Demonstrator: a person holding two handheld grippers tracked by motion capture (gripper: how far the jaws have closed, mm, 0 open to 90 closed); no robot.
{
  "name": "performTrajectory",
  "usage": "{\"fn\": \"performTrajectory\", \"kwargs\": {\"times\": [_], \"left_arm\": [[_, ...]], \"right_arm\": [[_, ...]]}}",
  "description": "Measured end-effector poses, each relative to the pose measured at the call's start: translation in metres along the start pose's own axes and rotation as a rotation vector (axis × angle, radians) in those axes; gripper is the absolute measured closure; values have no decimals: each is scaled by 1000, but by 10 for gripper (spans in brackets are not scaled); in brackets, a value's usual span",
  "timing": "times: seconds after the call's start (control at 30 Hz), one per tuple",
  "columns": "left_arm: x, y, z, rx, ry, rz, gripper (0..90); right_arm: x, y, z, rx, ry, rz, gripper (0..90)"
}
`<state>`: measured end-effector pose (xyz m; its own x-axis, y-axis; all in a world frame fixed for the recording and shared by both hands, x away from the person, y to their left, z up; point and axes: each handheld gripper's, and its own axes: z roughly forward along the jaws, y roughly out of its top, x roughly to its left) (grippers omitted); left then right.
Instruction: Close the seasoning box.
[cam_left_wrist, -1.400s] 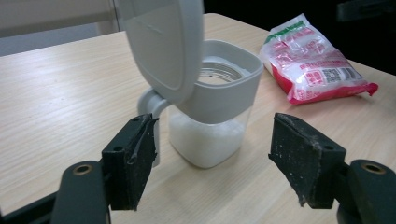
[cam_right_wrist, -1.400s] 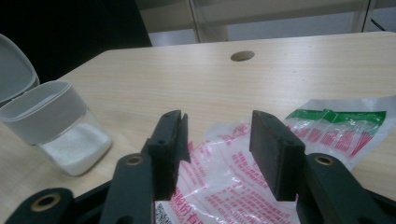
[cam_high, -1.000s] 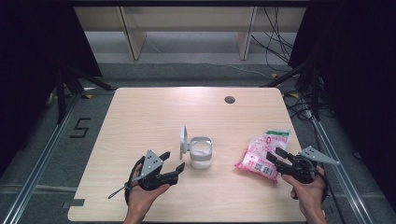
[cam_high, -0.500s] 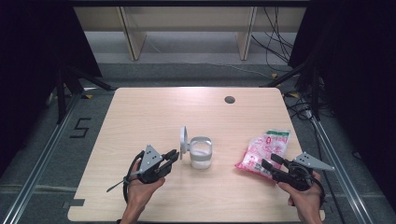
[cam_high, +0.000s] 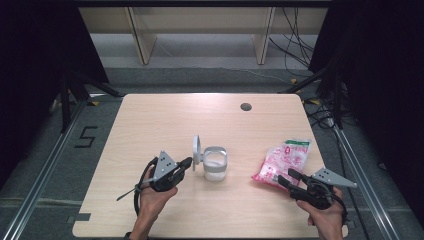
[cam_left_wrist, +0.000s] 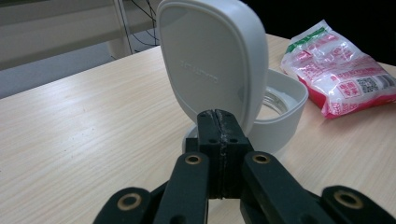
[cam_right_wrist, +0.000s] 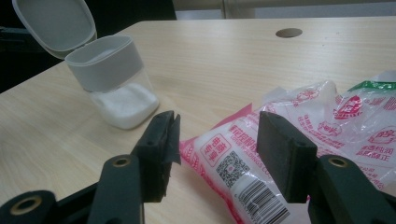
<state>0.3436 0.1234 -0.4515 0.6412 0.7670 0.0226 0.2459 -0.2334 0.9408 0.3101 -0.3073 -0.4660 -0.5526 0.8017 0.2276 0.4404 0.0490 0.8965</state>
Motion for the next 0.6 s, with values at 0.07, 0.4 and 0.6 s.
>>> {"fn": "performTrajectory", "kwargs": {"times": [0.07,0.4,0.6], "left_arm": [[1,1,-1,3,1,2,893],[0,7,4,-1,-16,13,892],[-1,10,5,-8,-16,18,892]], "right_arm": [[3,-1,-1,19,-7,22,478],[7,-4,-4,22,5,-7,453],[7,-6,-4,21,9,-18,450]]}}
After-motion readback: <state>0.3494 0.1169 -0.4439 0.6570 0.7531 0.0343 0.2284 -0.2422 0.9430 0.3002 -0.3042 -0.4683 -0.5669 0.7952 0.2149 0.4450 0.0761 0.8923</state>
